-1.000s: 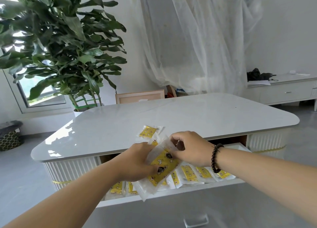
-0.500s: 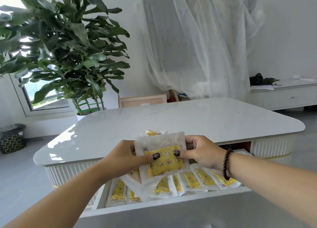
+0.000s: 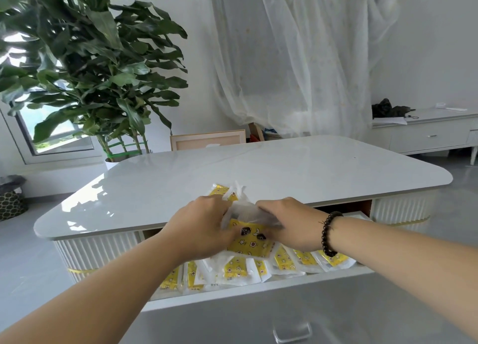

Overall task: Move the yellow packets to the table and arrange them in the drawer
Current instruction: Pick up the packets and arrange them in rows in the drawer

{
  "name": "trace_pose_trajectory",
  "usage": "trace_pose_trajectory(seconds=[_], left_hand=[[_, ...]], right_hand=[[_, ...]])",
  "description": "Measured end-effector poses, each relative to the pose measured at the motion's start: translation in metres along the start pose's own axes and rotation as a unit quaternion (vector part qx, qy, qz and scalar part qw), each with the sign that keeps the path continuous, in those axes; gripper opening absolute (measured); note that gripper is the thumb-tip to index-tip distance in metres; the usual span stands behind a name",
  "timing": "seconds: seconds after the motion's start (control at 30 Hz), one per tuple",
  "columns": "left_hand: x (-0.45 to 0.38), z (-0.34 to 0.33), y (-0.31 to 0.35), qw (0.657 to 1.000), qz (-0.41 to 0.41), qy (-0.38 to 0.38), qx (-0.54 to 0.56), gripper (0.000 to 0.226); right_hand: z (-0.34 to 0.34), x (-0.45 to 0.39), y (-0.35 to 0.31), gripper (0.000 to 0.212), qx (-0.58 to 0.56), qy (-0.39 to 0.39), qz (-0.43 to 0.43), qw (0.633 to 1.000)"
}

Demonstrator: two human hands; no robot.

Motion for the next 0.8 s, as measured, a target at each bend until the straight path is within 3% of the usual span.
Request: trace_pose_trajectory(seconds=[0.17, 0.27, 0.4, 0.47, 0.63, 0.8], left_hand=[[-0.009, -0.014, 0.001, 0.997, 0.006, 0.025, 0.074, 0.014], [-0.013, -0.024, -0.004, 0.994, 0.031, 0.016, 0.107, 0.039], [-0.013, -0.039, 0.0, 0.994, 0.032, -0.023, 0.098, 0.043], [-0.012, -0.047, 0.005, 0.995, 0.016, -0.043, 0.091, 0.043], [-0.016, -0.055, 0.011, 0.995, -0.003, -0.054, 0.083, 0.045], [-0.022, -0.067, 0.003, 0.994, 0.02, -0.073, 0.073, 0.045]], right_hand=[[0.011, -0.003, 0.05, 0.029, 0.019, -0.021, -0.058, 0.998], [0.023, 0.003, 0.104, 0.027, 0.056, -0.025, -0.147, 0.987], [0.017, 0.017, 0.174, 0.029, 0.16, -0.113, -0.294, 0.935], [0.013, 0.024, 0.2, 0.017, 0.175, -0.153, -0.352, 0.907], [0.007, 0.032, 0.232, 0.026, 0.058, -0.169, -0.462, 0.869], [-0.018, 0.039, 0.258, 0.014, -0.026, -0.173, -0.52, 0.836]])
Point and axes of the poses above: each hand's wrist, its own x-axis away from the middle knuckle, its own z-axis out of the back of the hand, y = z × x, the point moved 6 cm from there along -x, towards the middle knuckle, and after that the axes turned 2 degrees about x, right-handed, at the moved point
